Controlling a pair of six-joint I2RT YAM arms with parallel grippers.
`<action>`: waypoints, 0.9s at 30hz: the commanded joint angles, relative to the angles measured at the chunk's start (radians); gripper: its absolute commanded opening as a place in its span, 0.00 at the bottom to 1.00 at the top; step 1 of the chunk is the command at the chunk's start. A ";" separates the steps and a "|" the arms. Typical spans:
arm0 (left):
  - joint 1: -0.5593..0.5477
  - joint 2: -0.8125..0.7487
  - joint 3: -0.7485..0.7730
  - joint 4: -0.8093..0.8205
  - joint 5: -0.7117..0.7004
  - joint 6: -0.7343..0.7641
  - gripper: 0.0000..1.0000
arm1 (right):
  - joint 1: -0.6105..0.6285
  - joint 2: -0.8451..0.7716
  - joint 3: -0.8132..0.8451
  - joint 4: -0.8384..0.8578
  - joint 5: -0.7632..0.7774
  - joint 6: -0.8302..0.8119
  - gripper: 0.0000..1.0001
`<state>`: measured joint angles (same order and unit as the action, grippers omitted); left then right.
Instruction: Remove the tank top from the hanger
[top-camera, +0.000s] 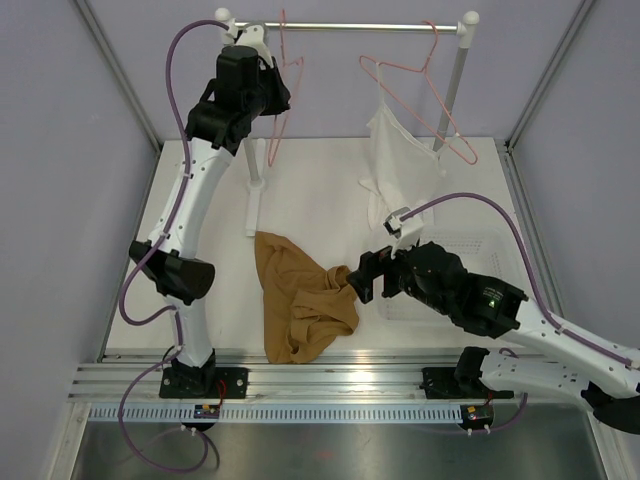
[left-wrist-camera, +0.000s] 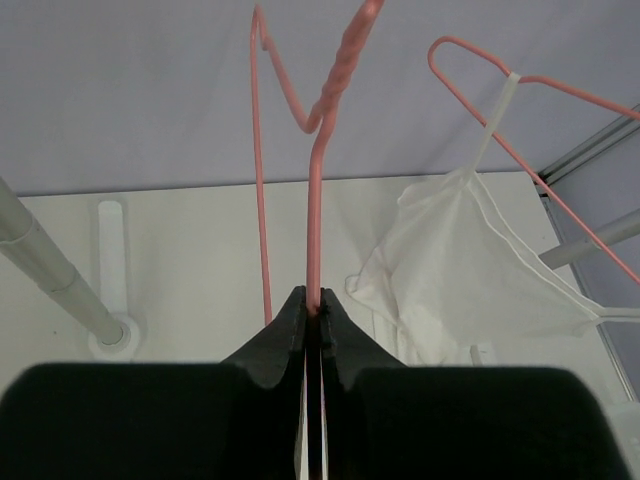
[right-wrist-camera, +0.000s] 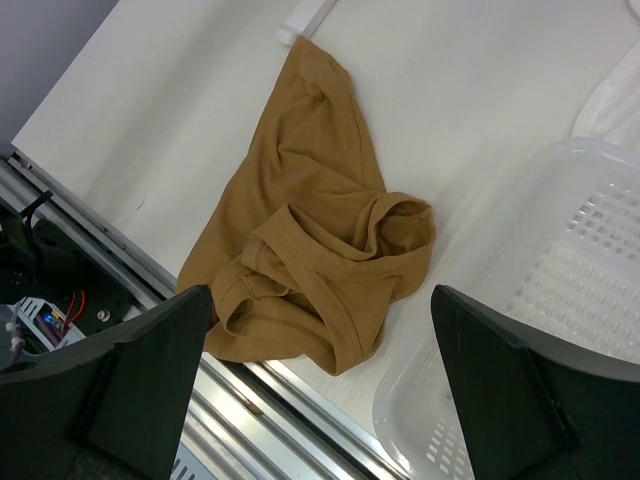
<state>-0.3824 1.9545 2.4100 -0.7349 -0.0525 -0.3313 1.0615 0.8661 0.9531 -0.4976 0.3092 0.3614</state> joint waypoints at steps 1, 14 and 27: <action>0.013 -0.040 0.029 0.016 0.023 0.006 0.19 | 0.006 0.002 0.016 0.053 -0.054 -0.019 0.99; 0.013 -0.383 -0.132 -0.133 -0.024 0.008 0.99 | 0.008 0.379 0.194 0.080 -0.122 -0.093 1.00; 0.013 -1.214 -0.998 -0.135 -0.213 -0.055 0.99 | 0.012 0.989 0.481 -0.035 -0.131 -0.105 0.99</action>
<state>-0.3710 0.7921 1.5303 -0.8646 -0.2054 -0.3817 1.0637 1.7676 1.3590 -0.4923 0.1806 0.2741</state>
